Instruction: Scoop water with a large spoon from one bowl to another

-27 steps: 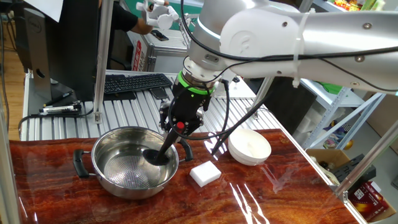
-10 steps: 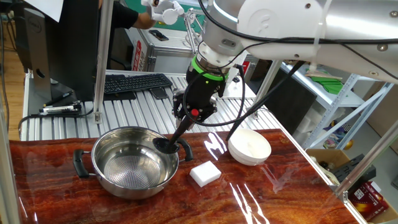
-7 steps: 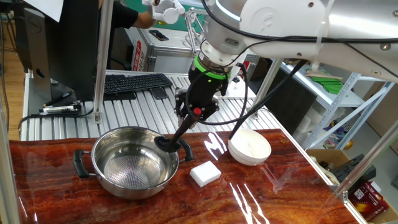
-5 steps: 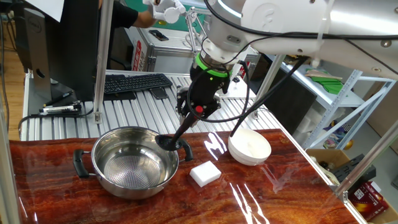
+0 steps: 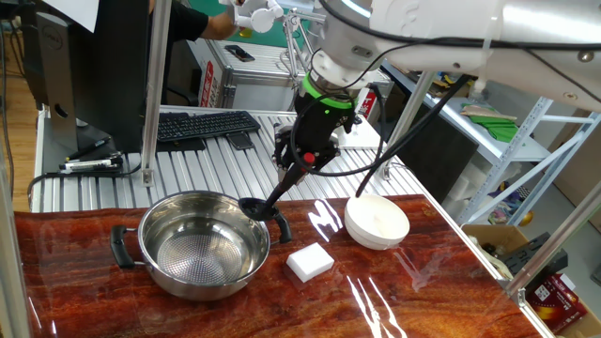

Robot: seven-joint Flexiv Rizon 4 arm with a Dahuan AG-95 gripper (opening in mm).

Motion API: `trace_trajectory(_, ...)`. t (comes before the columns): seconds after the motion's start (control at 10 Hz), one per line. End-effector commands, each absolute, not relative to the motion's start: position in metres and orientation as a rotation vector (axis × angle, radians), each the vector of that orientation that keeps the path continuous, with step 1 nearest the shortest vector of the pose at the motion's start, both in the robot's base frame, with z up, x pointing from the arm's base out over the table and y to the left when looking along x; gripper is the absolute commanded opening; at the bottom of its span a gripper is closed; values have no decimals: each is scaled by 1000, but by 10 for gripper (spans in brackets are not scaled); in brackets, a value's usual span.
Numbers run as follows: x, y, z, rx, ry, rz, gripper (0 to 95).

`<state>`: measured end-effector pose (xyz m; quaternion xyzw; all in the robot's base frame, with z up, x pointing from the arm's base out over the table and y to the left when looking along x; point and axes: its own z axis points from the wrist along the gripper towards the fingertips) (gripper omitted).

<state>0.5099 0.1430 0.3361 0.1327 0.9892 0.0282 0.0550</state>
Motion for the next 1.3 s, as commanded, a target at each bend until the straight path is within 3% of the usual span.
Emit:
trace_trajectory(0.1, 513, 141, 338, 384, 3010, 86, 0)
trace_trajectory(1.3, 523, 104, 345, 226, 3017, 98, 0)
